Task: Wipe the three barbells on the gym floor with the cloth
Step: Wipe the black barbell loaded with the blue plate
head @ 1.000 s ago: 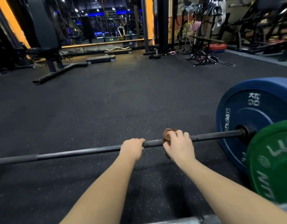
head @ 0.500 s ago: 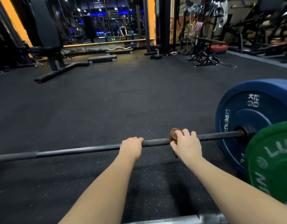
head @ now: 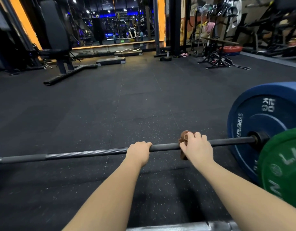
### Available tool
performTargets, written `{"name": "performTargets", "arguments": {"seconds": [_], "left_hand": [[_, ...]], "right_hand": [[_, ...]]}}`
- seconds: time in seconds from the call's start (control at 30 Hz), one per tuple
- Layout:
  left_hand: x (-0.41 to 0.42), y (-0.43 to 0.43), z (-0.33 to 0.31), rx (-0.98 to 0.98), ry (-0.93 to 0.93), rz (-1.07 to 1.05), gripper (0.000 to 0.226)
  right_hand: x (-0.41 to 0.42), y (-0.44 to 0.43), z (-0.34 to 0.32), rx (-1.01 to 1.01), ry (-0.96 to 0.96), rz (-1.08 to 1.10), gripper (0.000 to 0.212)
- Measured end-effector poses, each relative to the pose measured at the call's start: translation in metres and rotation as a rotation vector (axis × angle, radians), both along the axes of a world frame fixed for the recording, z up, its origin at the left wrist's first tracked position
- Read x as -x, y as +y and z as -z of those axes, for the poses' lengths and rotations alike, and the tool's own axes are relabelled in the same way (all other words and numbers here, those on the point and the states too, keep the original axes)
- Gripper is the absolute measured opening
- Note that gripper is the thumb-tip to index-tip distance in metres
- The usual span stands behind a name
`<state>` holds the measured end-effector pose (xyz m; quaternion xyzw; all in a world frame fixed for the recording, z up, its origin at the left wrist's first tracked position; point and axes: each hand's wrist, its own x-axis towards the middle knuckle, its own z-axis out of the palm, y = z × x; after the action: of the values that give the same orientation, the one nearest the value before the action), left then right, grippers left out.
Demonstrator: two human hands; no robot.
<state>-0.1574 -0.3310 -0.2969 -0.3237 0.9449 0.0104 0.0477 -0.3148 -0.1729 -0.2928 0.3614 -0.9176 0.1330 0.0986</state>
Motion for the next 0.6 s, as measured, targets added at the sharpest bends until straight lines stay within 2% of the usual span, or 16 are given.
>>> {"name": "performTargets", "arguments": {"seconds": [0.13, 0.3, 0.47, 0.6], "left_hand": [[-0.008, -0.005, 0.003, -0.048, 0.054, 0.024, 0.037], [-0.005, -0.004, -0.011, -0.105, 0.007, -0.001, 0.045], [-0.023, -0.006, -0.009, -0.25, 0.075, 0.013, 0.063], [-0.057, -0.023, -0.016, -0.259, 0.06, -0.012, 0.053]], "right_hand": [[-0.023, -0.017, 0.002, -0.097, 0.103, -0.058, 0.035], [-0.059, -0.051, 0.006, -0.093, 0.039, -0.172, 0.031], [-0.056, -0.057, 0.005, -0.059, 0.048, -0.216, 0.038], [-0.052, -0.058, -0.001, -0.125, 0.017, -0.201, 0.041]]}}
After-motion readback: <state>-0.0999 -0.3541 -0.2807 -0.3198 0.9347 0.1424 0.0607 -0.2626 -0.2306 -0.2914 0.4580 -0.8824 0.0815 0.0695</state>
